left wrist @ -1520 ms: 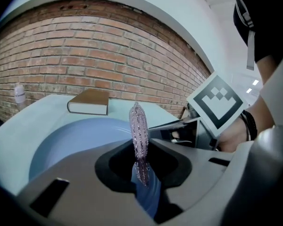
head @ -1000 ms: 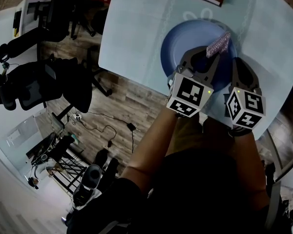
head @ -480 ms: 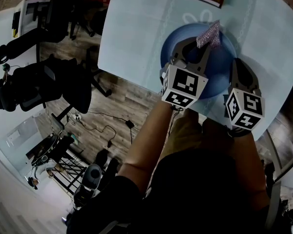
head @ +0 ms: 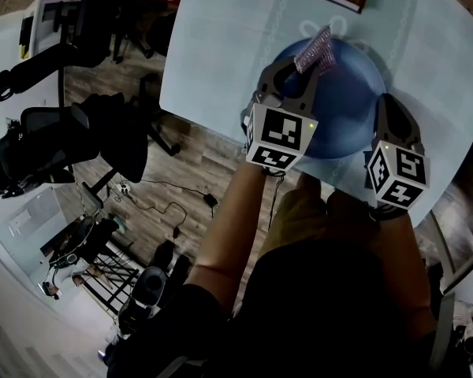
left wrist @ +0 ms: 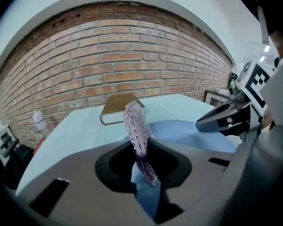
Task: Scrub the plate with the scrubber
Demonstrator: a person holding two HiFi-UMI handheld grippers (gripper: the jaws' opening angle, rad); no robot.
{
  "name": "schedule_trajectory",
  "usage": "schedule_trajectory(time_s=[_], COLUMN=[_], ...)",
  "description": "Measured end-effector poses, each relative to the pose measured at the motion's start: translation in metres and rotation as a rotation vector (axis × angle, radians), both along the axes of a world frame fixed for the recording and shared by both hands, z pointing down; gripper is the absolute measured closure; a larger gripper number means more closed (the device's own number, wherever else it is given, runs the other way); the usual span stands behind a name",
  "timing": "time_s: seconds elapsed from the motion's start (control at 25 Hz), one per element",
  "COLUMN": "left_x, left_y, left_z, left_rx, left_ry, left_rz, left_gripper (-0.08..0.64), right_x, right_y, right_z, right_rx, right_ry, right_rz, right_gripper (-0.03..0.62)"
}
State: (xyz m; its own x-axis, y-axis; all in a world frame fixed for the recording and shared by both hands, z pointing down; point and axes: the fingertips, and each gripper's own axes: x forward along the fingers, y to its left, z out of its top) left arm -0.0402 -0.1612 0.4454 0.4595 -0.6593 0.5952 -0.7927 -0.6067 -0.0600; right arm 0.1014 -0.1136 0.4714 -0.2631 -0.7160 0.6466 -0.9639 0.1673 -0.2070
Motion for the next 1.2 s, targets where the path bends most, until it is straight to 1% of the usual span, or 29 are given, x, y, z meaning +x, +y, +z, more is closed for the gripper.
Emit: schedule_trajectory(time_s=[0.36, 0.48, 0.6, 0.92, 1.08, 1.2], left_x=[-0.036, -0.045, -0.051, -0.055, -0.049, -0.043], left_y=[0.008, 0.017, 0.026, 0.063, 0.081, 0.096], left_z=[-0.001, 0.0, -0.001, 0.007, 0.013, 0.012], left_rx=[0.0, -0.016, -0.026, -0.096, -0.14, -0.181], left_ry=[-0.062, -0.055, -0.065, -0.063, -0.044, -0.025], left_rz=[-0.042, -0.048, -0.038, -0.017, -0.005, 0.022], left_gripper=[0.48, 0.481, 0.481, 0.482, 0.482, 0.482], right_x=[-0.001, -0.003, -0.005, -0.006, -0.005, -0.005], right_y=[-0.002, -0.001, -0.002, -0.002, -0.002, -0.001], right_z=[0.005, 0.005, 0.006, 0.01, 0.011, 0.008], right_rx=[-0.003, -0.002, 0.0, 0.0, -0.001, 0.001], right_ry=[0.009, 0.011, 0.014, 0.017, 0.019, 0.021], right_rz=[0.004, 0.005, 0.006, 0.014, 0.02, 0.021], right_gripper=[0.545, 0.545, 0.545, 0.545, 0.545, 0.545])
